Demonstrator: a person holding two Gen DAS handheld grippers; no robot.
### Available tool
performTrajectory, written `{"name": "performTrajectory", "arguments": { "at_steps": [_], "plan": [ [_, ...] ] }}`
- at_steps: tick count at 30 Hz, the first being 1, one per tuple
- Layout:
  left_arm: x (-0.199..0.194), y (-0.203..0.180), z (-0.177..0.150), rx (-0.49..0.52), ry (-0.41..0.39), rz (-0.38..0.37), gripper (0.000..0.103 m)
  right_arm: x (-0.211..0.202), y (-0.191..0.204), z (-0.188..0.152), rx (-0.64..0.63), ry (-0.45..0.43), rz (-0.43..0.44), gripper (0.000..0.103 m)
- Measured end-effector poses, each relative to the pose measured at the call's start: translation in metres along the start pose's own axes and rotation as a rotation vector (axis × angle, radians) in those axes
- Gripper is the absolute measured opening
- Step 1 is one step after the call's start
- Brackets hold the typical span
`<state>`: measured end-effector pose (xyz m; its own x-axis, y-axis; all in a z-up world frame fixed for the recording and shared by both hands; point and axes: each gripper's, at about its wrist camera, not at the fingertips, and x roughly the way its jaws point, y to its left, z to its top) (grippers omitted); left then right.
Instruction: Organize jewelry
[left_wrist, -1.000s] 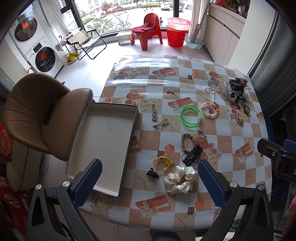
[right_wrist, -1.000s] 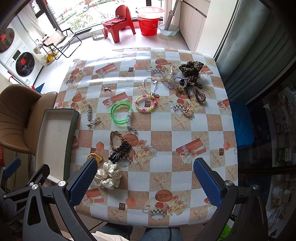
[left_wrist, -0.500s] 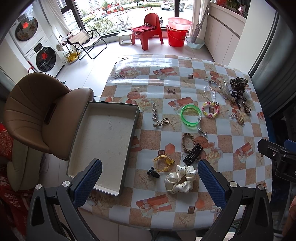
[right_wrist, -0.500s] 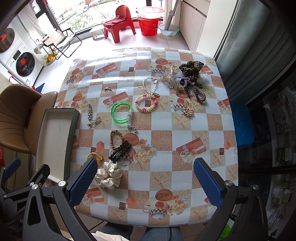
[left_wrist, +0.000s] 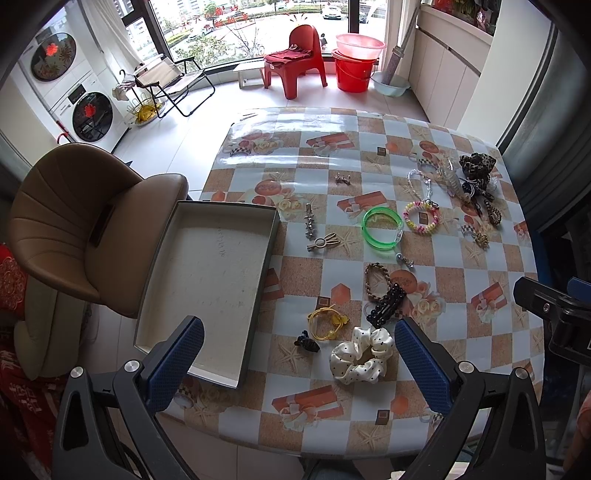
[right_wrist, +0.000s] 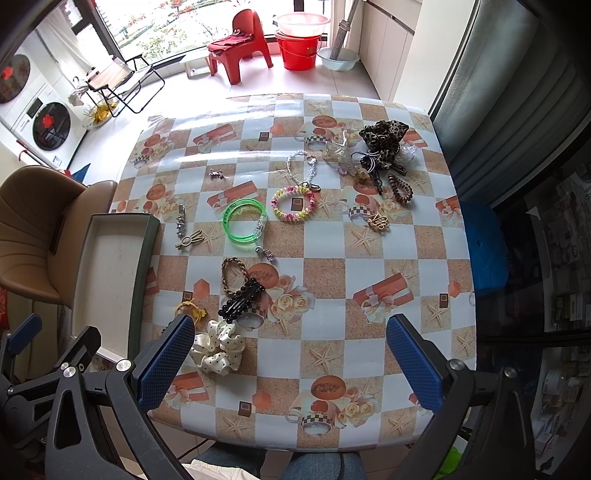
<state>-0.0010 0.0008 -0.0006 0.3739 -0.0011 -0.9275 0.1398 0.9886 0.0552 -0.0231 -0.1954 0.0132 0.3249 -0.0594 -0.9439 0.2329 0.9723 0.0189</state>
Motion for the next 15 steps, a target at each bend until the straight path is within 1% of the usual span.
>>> {"name": "performTrajectory", "arguments": {
  "at_steps": [10, 11, 15],
  "plan": [
    [0.0001, -0.0004, -0.0003, -0.001, 0.003, 0.001, 0.103, 0.0008, -0.0002, -0.0001, 0.000, 0.001, 0.000, 0.103],
    [0.0044, 0.0052, -0.0060, -0.002, 0.004, 0.001, 0.103, 0.0008, -0.0002, -0.0001, 0.000, 0.001, 0.000, 0.103],
    [0.0032, 0.0073, -0.0070, -0.002, 0.005, -0.001, 0.103, 0.0010, -0.0003, 0.0004, 0.000, 0.002, 0.000, 0.103]
  ]
}}
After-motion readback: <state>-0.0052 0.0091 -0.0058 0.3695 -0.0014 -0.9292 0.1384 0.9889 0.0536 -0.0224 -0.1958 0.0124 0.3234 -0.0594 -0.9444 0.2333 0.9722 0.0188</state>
